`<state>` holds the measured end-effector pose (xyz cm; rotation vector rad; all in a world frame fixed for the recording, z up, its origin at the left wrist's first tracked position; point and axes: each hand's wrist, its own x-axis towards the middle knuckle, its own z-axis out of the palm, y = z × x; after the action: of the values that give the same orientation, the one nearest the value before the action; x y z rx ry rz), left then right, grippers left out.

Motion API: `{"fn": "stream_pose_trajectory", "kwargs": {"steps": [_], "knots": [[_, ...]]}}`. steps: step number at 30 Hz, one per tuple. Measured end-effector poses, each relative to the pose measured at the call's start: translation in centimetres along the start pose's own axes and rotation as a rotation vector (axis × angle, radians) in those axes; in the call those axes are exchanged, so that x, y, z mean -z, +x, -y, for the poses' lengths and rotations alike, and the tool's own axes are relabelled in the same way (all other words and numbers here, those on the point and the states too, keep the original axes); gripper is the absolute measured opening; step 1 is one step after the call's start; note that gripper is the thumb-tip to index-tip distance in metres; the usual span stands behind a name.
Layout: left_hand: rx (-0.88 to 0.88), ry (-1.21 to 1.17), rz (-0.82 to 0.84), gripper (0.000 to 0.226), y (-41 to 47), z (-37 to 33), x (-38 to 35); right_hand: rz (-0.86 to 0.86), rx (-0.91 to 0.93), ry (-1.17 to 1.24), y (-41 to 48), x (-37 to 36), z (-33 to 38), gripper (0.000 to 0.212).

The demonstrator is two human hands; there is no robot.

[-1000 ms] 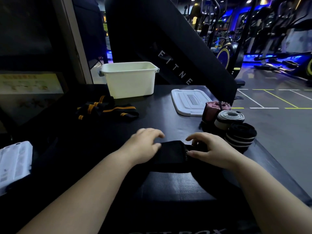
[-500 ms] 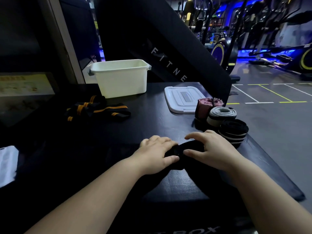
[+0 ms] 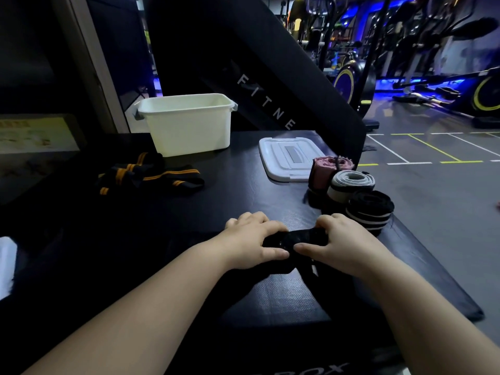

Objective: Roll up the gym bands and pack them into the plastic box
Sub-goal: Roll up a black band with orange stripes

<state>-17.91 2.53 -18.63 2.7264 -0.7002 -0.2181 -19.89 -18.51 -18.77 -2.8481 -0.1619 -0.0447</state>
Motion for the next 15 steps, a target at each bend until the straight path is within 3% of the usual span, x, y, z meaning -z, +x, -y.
{"fn": "stream_pose_trajectory", "kwargs": {"steps": [3, 15], "knots": [[-0.006, -0.048, -0.003, 0.046, 0.6, -0.1, 0.1, -0.013, 0.024, -0.004, -0.1, 0.1, 0.2, 0.044], [-0.021, -0.145, 0.022, 0.048, 1.5, -0.4, 0.1, -0.087, 0.018, 0.134, -0.9, 0.2, 0.4, 0.028]]}}
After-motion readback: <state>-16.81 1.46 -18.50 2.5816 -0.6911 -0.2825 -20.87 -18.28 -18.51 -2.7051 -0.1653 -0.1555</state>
